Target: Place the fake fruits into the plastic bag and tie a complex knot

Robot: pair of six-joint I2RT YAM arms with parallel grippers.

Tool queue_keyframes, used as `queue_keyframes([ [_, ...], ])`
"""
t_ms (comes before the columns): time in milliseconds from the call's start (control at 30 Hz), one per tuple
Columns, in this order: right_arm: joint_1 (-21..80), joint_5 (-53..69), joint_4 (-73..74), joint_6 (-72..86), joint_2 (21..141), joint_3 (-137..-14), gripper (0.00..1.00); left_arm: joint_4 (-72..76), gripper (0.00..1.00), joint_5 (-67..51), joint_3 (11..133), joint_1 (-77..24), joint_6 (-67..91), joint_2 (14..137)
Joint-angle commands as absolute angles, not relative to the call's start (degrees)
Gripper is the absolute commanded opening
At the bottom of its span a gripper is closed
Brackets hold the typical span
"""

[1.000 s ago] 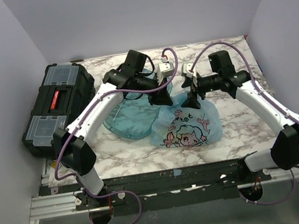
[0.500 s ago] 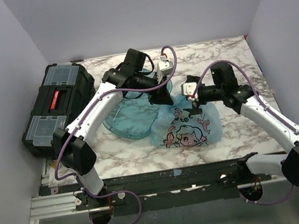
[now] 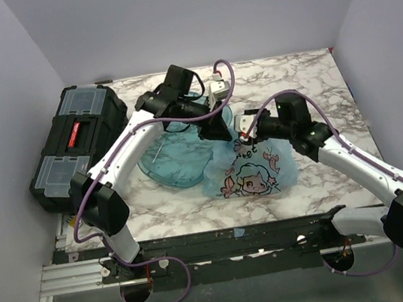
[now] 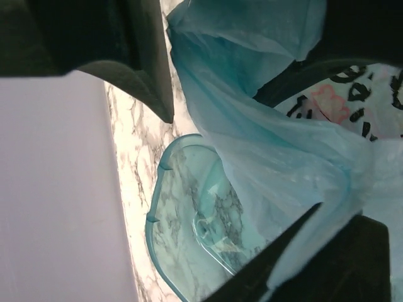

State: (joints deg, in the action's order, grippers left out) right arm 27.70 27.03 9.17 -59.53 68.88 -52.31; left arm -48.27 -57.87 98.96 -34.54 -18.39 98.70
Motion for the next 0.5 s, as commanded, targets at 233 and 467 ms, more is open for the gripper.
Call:
queue_keyframes([
  [233, 27.9, 26.0, 14.8, -43.9, 69.1, -57.7, 0.09, -35.4, 0.00, -58.2, 91.2, -32.8, -9.5, 92.0],
  [467, 27.9, 23.4, 17.2, -22.8, 73.8, -64.4, 0.01, -24.0, 0.00, -40.7, 78.4, -40.3, 0.5, 90.1],
])
